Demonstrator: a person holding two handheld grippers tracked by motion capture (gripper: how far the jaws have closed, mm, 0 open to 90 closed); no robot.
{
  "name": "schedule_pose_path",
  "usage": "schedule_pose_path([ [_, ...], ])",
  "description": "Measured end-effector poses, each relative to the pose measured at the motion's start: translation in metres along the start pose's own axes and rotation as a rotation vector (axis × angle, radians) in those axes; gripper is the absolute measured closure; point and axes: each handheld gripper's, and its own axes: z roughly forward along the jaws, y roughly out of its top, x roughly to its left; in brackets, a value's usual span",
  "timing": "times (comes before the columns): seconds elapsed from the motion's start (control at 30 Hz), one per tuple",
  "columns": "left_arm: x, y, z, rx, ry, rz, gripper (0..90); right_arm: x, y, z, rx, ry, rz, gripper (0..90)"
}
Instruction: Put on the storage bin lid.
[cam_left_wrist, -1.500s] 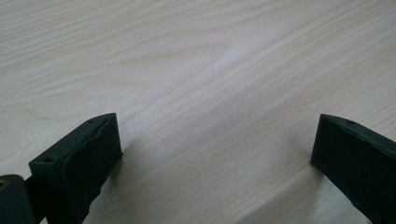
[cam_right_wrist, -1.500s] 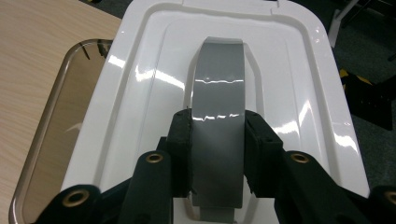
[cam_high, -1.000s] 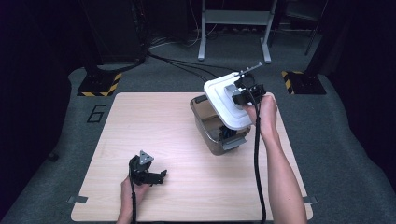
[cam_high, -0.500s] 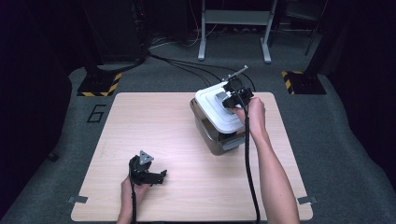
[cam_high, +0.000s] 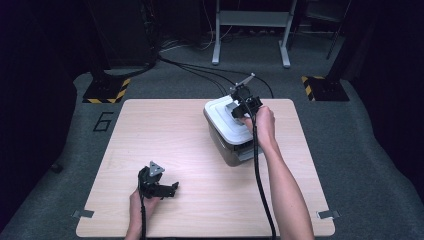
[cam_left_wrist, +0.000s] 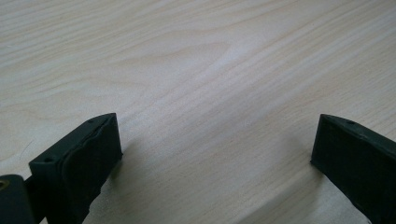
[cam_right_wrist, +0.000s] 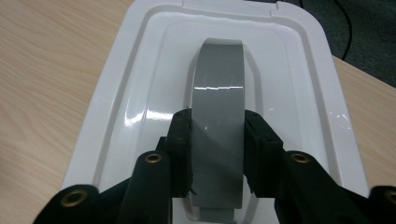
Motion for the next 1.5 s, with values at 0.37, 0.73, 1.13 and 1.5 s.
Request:
schedule_pose_path([
  [0.37, 0.000, 0.000, 0.000, 0.000, 0.000, -0.001, 1.4, 0.008, -0.005, 0.004, 0.026, 0.003, -0.011, 55.4],
  [0.73, 0.000, 0.000, 0.000, 0.000, 0.000, 0.000, 1.4, 0.003, -0.021, -0.020, -0.068, 0.028, 0.006, 16.0],
  [1.13, 0.000, 0.000, 0.000, 0.000, 0.000, 0.000, 1.4, -0.004, -0.051, -0.044, -0.162, 0.031, 0.014, 5.5],
  [1.5, 0.000, 0.000, 0.000, 0.000, 0.000, 0.000, 1.4, -0.018, -0.093, -0.067, -0.212, -0.006, 0.053, 2.0],
])
